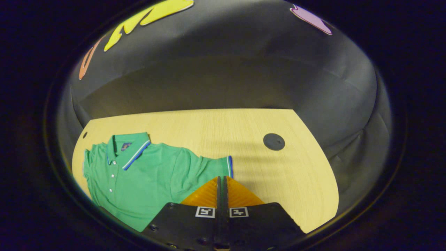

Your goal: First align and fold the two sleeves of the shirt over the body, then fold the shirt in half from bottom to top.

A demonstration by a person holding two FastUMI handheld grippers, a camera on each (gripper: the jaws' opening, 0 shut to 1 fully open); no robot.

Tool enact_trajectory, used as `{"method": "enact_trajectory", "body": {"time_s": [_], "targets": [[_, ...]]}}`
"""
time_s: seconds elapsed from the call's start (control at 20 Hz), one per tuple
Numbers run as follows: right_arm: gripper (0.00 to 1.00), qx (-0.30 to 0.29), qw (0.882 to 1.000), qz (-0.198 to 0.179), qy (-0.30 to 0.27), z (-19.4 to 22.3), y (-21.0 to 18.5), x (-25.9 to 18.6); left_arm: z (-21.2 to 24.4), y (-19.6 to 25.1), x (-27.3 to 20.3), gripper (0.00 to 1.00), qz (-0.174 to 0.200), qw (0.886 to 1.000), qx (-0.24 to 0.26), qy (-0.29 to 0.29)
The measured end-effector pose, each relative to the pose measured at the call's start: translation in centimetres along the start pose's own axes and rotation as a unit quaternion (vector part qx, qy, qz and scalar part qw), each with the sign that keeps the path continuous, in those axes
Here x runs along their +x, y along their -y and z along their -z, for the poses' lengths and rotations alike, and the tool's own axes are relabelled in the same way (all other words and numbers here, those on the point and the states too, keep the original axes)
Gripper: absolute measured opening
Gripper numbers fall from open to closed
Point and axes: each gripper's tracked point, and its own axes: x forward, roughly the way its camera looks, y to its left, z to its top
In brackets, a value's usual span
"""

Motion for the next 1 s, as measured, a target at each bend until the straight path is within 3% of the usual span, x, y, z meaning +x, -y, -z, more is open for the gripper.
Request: {"method": "enact_trajectory", "body": {"time_s": [0.2,0.35,0.55,0.65,0.7,0.75,0.85,1.0], "targets": [[0.01,0.008,0.999,0.017,-0.045,2.7,1.1,1.3,-0.2,-0.7,-0.2,0.99,-0.002,1.0,0.003,0.002],[0.57,0.033,0.997,-0.002,-0.069,4.0,0.9,1.5,0.1,-0.6,0.1,0.99,-0.004,1.0,0.004,-0.001],[0.58,0.011,0.998,-0.012,-0.06,3.6,0.1,2.0,0.0,0.3,0.5,0.99,0.002,1.0,0.006,-0.001],[0.35,-0.001,0.998,-0.014,-0.055,4.1,-0.3,2.2,-0.2,0.7,0.5,1.0,0.006,1.0,0.007,0.001],[0.35,0.008,0.998,-0.014,-0.055,4.2,-0.4,2.0,-0.2,0.9,0.6,0.99,0.007,1.0,0.007,0.0],[0.18,0.016,0.998,-0.017,-0.053,3.9,-0.6,2.0,-0.1,1.1,0.5,0.99,0.007,1.0,0.006,0.0],[0.01,0.011,0.998,-0.013,-0.055,4.0,-0.5,1.9,-0.3,1.1,0.4,0.99,0.008,1.0,0.007,0.003],[0.0,0.001,0.999,-0.021,-0.049,3.3,-0.7,1.7,-0.4,0.2,0.1,0.99,0.001,1.0,0.012,0.006]]}}
